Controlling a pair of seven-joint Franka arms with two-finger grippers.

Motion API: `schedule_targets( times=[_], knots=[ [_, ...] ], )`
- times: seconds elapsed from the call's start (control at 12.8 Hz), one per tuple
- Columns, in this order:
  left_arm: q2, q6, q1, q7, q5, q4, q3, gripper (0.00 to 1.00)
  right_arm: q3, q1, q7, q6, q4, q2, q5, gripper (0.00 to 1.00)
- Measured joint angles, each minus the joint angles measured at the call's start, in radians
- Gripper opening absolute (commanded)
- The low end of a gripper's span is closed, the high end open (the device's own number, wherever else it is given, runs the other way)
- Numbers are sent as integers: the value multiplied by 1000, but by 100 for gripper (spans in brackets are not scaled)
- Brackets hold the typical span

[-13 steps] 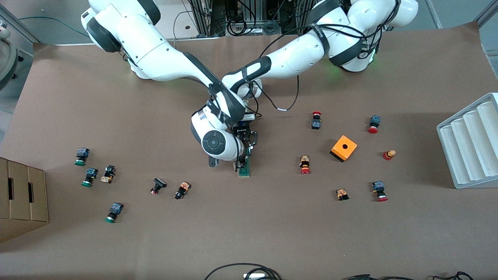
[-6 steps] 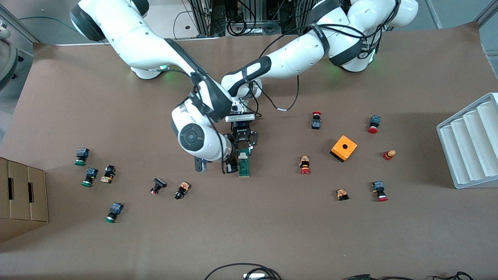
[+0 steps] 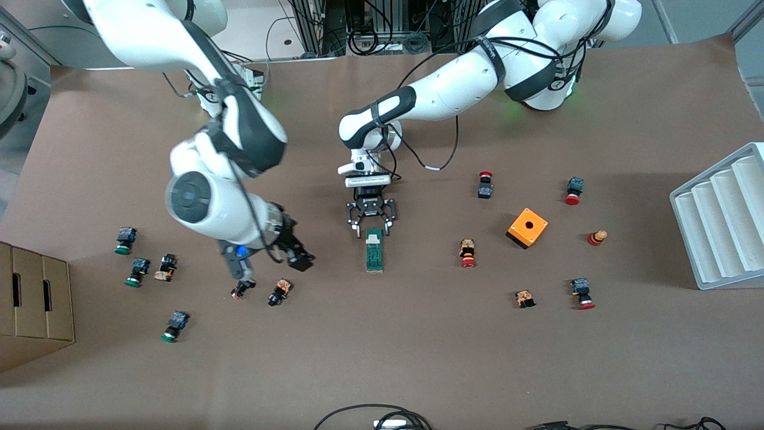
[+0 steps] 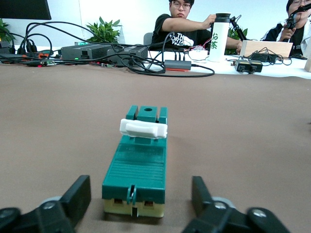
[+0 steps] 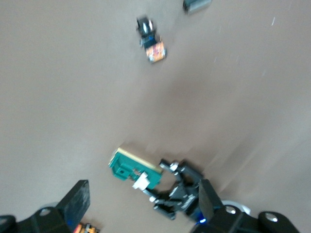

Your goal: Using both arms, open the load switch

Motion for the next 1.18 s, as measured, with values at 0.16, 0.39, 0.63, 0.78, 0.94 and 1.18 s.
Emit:
schedule_targets(
  times=[0.16, 0.39, 0.63, 0.78, 0.94, 1.18],
  knots=[
    [0, 1, 0, 0, 0, 0, 0, 100, 1, -78, -214, -53, -61, -96, 0, 100],
    [-6, 2, 0, 10, -27, -1, -4, 100, 2, -167, -516, -106, -129, -217, -3, 100],
    [-32, 11, 0, 25, -62, -2, -11, 100, 3, -240, -816, -171, -168, -326, -51, 100],
    [-54, 34, 0, 27, -77, -3, -12, 100, -3, -276, -1004, -197, -178, -385, -85, 100],
    [-86, 58, 0, 42, -124, -4, -13, 100, -43, -283, -1174, -205, -180, -424, -117, 100],
    [-159, 109, -3, 81, -226, -14, -17, 100, -158, -275, -1411, -205, -180, -450, -123, 100]
  ],
)
